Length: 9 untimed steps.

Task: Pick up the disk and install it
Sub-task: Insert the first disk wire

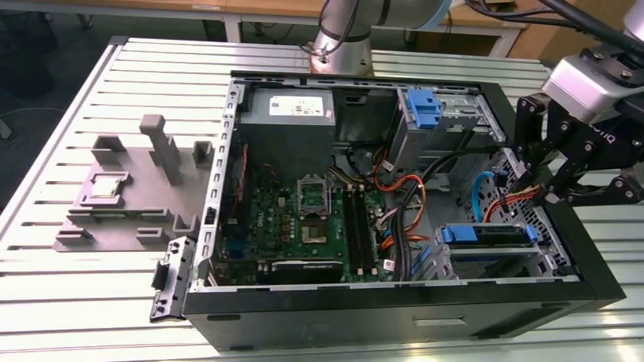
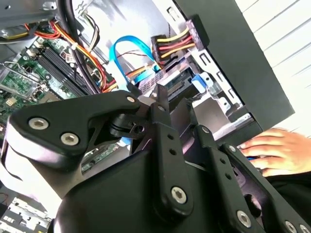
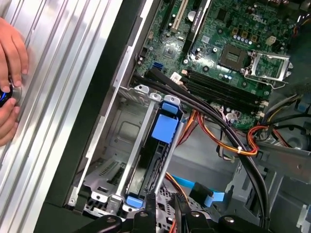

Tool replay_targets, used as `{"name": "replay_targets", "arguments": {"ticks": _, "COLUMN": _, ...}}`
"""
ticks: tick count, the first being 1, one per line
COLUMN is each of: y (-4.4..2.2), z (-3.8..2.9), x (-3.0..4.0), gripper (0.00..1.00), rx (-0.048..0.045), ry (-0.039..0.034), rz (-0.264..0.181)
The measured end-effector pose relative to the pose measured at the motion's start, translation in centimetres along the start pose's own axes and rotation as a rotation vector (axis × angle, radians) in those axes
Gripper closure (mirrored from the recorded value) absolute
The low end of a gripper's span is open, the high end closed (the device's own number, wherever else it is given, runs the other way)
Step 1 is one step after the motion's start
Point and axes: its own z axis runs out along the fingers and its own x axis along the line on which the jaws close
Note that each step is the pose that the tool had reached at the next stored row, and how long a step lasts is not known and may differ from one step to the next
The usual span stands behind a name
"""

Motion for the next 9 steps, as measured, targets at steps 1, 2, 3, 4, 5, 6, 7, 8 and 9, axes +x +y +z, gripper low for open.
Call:
{"name": "replay_targets", "arguments": {"ticks": 1, "y": -0.08, "z": 0.0, "x": -0.1, "gripper": 0.7, "rx": 0.0, "ry": 0.0, "rz": -0.001}}
{"name": "replay_targets", "arguments": {"ticks": 2, "y": -0.16, "z": 0.0, "x": -0.2, "gripper": 0.7, "rx": 0.0, "ry": 0.0, "rz": -0.001}}
{"name": "replay_targets", "arguments": {"ticks": 3, "y": -0.23, "z": 0.0, "x": -0.29, "gripper": 0.7, "rx": 0.0, "ry": 0.0001, "rz": -0.002}}
{"name": "replay_targets", "arguments": {"ticks": 4, "y": -0.3, "z": 0.0, "x": -0.35, "gripper": 0.7, "rx": -0.0001, "ry": 0.0002, "rz": -0.003}}
{"name": "replay_targets", "arguments": {"ticks": 5, "y": -0.36, "z": 0.01, "x": -0.38, "gripper": 0.7, "rx": 0.0, "ry": 0.0001, "rz": -0.005}}
{"name": "replay_targets", "arguments": {"ticks": 6, "y": -0.39, "z": 0.01, "x": -0.37, "gripper": 0.7, "rx": -0.0001, "ry": 0.0003, "rz": -0.008}}
{"name": "replay_targets", "arguments": {"ticks": 7, "y": -0.39, "z": 0.01, "x": -0.37, "gripper": 0.7, "rx": 0.0, "ry": 0.0006, "rz": -0.016}}
{"name": "replay_targets", "arguments": {"ticks": 8, "y": -0.4, "z": 0.03, "x": -0.37, "gripper": 0.7, "rx": 0.0004, "ry": 0.0007, "rz": -0.027}}
{"name": "replay_targets", "arguments": {"ticks": 9, "y": -0.4, "z": 0.03, "x": -0.37, "gripper": 0.7, "rx": 0.001, "ry": 0.0011, "rz": -0.04}}
